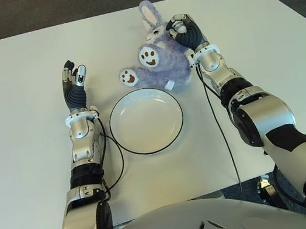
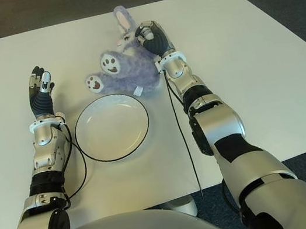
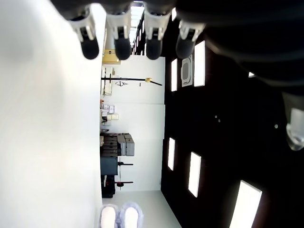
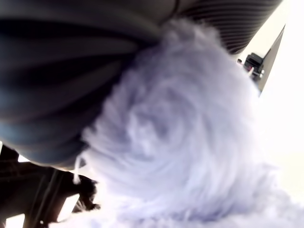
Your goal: Put the doll into the plate.
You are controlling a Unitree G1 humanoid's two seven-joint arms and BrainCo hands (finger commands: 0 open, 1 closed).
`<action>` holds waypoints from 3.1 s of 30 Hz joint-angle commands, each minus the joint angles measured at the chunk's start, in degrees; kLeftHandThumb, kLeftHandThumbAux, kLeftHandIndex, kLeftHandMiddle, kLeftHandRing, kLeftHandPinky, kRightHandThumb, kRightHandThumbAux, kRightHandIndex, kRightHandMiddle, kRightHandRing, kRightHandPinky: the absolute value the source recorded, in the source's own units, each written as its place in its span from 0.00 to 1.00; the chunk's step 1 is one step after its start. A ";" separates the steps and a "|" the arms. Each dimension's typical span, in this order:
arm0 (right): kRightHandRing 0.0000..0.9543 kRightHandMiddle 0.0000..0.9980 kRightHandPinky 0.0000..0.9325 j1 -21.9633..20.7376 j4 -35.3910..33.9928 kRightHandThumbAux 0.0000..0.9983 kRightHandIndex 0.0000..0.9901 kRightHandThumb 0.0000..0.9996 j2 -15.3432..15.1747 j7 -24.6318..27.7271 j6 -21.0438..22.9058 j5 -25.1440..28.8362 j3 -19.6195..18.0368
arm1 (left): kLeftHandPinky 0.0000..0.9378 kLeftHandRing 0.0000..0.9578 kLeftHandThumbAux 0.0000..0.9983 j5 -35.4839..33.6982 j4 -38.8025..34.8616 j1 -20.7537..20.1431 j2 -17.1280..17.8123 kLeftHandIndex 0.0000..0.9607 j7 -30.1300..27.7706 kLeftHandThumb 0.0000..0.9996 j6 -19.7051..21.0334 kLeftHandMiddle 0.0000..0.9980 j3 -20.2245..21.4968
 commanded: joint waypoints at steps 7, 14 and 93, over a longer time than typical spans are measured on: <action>0.91 0.85 0.90 -0.46 0.10 0.72 0.44 0.68 1.10 -0.72 3.33 1.70 -1.67 | 0.00 0.00 0.41 -0.44 1.90 6.38 -1.78 0.00 -0.74 0.00 0.07 0.02 0.27; 0.91 0.86 0.91 -0.30 -0.15 0.72 0.44 0.69 1.20 -0.40 2.59 1.95 -2.34 | 0.00 0.01 0.41 -0.46 1.97 6.31 -1.80 0.00 -0.58 0.00 0.04 0.02 0.33; 0.45 0.42 0.47 1.26 -0.59 0.73 0.41 0.68 -3.69 0.30 -0.73 -7.45 7.12 | 0.00 0.00 0.40 -0.46 1.26 6.51 -2.09 0.00 -0.35 0.00 0.54 0.02 -0.19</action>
